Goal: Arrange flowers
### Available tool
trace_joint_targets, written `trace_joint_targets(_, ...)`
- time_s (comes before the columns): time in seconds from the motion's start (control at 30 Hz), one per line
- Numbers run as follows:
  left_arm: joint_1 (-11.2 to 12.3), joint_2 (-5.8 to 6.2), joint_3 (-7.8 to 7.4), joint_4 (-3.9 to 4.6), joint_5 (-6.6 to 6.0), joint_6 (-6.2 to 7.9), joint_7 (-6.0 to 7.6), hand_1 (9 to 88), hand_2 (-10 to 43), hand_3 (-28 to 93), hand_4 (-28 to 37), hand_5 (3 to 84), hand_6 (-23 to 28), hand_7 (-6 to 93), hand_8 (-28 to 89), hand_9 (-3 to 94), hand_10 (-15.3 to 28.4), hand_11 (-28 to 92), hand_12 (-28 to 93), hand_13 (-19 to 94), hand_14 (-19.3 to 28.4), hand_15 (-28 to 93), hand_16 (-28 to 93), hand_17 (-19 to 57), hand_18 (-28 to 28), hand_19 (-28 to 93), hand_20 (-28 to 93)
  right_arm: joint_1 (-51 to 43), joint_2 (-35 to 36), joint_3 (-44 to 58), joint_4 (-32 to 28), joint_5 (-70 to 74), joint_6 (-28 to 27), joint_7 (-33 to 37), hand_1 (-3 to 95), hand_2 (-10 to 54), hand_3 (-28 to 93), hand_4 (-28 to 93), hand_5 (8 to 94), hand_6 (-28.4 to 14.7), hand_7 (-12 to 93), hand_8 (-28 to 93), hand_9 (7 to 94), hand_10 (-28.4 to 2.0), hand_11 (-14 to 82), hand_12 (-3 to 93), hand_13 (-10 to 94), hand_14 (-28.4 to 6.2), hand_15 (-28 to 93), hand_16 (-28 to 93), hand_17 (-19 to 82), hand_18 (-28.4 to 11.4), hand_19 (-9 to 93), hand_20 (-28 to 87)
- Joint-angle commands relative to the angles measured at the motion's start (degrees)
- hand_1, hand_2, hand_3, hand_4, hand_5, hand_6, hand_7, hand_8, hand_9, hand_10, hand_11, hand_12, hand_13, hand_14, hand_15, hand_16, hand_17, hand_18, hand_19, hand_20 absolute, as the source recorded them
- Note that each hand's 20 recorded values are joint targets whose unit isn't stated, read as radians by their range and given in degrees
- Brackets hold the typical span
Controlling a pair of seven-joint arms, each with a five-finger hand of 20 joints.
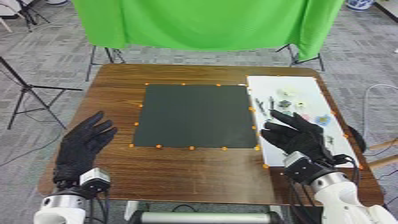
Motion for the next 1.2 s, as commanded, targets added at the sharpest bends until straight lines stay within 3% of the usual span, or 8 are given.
trace_joint_targets(0.03, 1.11, -0.49, -0.52, -0.22, 0.21, -0.51, -0.36, 24.4, 3.8, 83, -20.2, 41.8, 10.8, 14.2, -10, 39.2, 20.2, 25, 9, 29, 26.7, 48, -9, -5.7, 23.2, 60, -7, -0.66, 0.76, 0.04, -0.61, -0.76, 1.12, -1.17, 19.1, 6.5, 91, -28, 51.5, -1.5, 29, -20, 58.3, -17.4, 22.0, 12.5, 45, -18.2, 41, 10, 11, -18.7, 56, 24)
trace_joint_targets(0.4, 0.46, -0.06, 0.0, -0.18, 0.04, -0.29, -0.14, 24.4, 3.7, 83, -20.1, 41.8, 10.8, 14.3, -10, 39.4, 20.1, 26, 10, 29, 26.6, 48, -9, -5.9, 23.3, 60, -7, -0.08, 0.55, 0.03, -0.51, -1.75, 0.49, -0.65, 19.0, 6.5, 91, -28, 51.4, -1.5, 29, -20, 58.3, -17.5, 21.9, 12.4, 45, -18.3, 41, 10, 11, -18.7, 56, 24)
trace_joint_targets(0.6, 0.68, -0.21, -0.24, -0.29, 0.04, -0.17, -0.28, 24.4, 3.7, 83, -20.2, 41.8, 10.8, 14.3, -10, 39.3, 20.0, 26, 10, 29, 26.6, 48, -9, -5.9, 23.2, 60, -6, -0.03, 2.46, -0.42, -1.86, -9.14, 4.54, 1.02, 19.2, 6.5, 91, -28, 51.5, -1.6, 29, -20, 58.3, -17.5, 21.9, 12.4, 46, -18.3, 42, 10, 11, -18.9, 57, 25)
trace_joint_targets(0.73, 0.58, -0.2, -0.23, -0.28, 0.04, -0.15, -0.28, 24.5, 3.8, 83, -20.2, 41.8, 10.8, 14.4, -10, 39.4, 20.0, 26, 10, 29, 26.6, 48, -9, -5.9, 23.2, 60, -6, -0.34, 4.32, -1.12, -4.1, -22.91, 10.75, 8.82, 19.7, 6.5, 90, -28, 51.2, -1.8, 28, -20, 58.2, -17.6, 22.0, 12.5, 48, -18.2, 47, 10, 14, -19.6, 65, 28)
trace_joint_targets(0.8, 0.23, -0.27, -0.12, -0.2, 0.17, -0.4, -0.57, 24.5, 3.8, 83, -20.2, 41.8, 10.9, 14.4, -10, 39.4, 20.0, 26, 10, 29, 26.6, 48, -9, -5.9, 23.2, 60, -6, -0.01, 6.73, -3.06, -4.93, -32.14, 15.71, 13.88, 20.3, 6.2, 89, -28, 51.5, -2.8, 28, -19, 58.9, -18.0, 26.7, 13.2, 51, -17.0, 57, 9, 18, -20.8, 74, 31)
trace_joint_targets(0.9, -0.05, -0.42, -0.14, -0.14, 0.37, -0.65, -0.89, 24.4, 3.8, 83, -20.2, 41.9, 11.0, 14.4, -10, 39.4, 20.1, 26, 10, 29, 26.6, 48, -9, -5.9, 23.2, 60, -6, 8.77, 10.16, -11.55, -4.98, -46.15, 25.11, 29.53, 22.8, 3.5, 88, -28, 53.4, -4.6, 29, -19, 60.1, -18.4, 34.9, 14.3, 54, -16.4, 68, 8, 23, -21.3, 85, 34)
trace_joint_targets(1.07, 0.18, -0.29, -0.2, -0.26, 0.24, -0.41, -0.66, 24.5, 3.8, 83, -20.2, 41.8, 11.0, 14.5, -10, 39.3, 20.1, 26, 10, 29, 26.6, 48, -9, -5.9, 23.2, 60, -6, 13.25, 12.38, -17.09, -4.67, -62.16, 28.74, 44.0, 25.5, -0.3, 86, -27, 57.9, -6.5, 31, -19, 60.9, -19.3, 43.6, 15.6, 59, -14.5, 76, 8, 29, -20.6, 93, 40)
trace_joint_targets(1.2, 0.27, -0.41, -0.18, -0.29, 0.37, -0.48, -0.69, 24.5, 3.8, 83, -20.2, 41.9, 11.1, 14.4, -10, 39.3, 20.2, 26, 10, 29, 26.6, 48, -9, -5.9, 23.2, 60, -6, 14.38, 13.18, -18.71, -4.57, -65.58, 29.94, 46.21, 26.6, -2.3, 86, -27, 59.6, -7.0, 31, -19, 60.9, -19.4, 48.6, 16.5, 61, -14.0, 79, 9, 32, -20.4, 93, 45)
